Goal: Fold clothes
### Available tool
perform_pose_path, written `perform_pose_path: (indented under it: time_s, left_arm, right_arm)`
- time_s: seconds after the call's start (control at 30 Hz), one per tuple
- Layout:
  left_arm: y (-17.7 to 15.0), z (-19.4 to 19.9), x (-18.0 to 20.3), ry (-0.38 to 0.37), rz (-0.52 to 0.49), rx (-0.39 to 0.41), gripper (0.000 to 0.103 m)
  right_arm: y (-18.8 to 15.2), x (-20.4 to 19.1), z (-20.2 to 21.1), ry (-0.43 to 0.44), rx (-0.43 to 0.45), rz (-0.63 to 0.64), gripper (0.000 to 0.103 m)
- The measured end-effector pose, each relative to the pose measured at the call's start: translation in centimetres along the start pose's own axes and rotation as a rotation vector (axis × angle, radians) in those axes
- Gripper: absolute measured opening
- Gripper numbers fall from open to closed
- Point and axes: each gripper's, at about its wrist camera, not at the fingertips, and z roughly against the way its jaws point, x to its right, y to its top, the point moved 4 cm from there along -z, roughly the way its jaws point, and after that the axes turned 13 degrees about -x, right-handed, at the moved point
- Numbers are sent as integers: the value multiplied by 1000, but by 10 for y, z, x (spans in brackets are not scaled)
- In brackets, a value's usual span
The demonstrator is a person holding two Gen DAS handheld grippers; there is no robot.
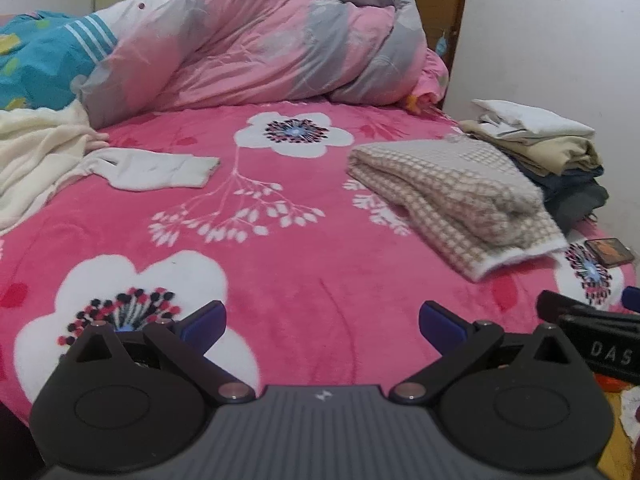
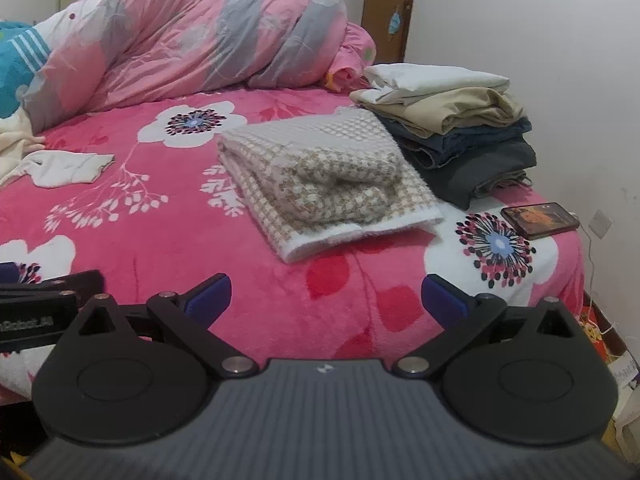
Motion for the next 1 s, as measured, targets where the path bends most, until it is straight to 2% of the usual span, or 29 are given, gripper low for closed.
perform_pose_path:
  time_s: [0.43,1.0]
  left_arm:
    - [0,1,-6,53,-15,19,103]
    - [-2,3,-10,47,-14,13,103]
  right_arm:
    - [0,-5,-8,-7,-5,4,102]
    - [-4,-10,-9,-7,-13,13,102]
